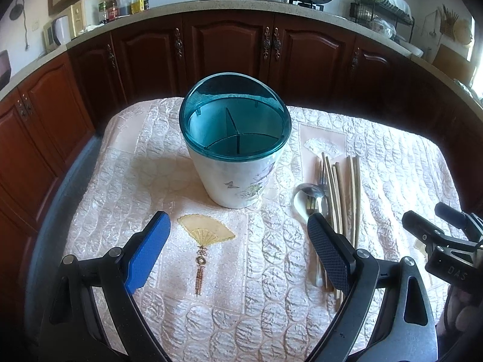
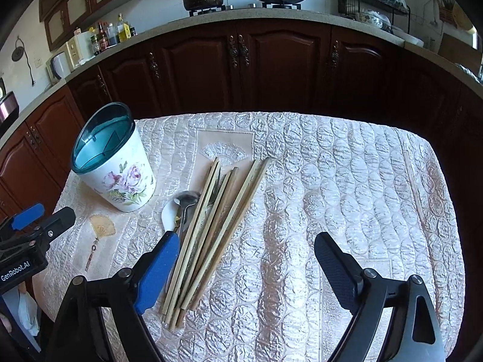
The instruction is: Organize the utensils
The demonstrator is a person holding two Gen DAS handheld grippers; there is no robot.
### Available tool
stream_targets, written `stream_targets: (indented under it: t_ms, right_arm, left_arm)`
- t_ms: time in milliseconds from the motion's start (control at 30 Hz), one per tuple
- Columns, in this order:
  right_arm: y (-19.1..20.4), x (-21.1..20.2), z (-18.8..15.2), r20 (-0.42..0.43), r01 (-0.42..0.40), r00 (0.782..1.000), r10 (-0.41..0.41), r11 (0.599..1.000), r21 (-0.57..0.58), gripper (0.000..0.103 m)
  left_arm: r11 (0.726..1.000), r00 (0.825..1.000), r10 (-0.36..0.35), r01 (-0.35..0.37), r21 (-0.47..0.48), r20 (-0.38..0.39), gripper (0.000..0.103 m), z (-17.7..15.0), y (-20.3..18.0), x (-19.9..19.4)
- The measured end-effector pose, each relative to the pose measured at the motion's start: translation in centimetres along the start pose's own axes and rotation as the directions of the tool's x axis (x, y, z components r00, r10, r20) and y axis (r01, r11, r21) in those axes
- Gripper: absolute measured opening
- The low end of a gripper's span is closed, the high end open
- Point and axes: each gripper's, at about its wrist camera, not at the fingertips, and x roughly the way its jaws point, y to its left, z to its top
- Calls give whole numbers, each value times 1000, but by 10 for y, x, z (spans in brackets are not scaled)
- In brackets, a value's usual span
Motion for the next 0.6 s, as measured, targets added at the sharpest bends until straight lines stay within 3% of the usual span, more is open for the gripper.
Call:
stream_targets:
  t_ms: [600]
  right_arm:
    - [-7, 10, 0, -10, 6, 1000, -6, 1000, 20, 87]
  left_arm:
    - [1000, 1000, -1, 1, 10, -7, 92, -3, -5, 4]
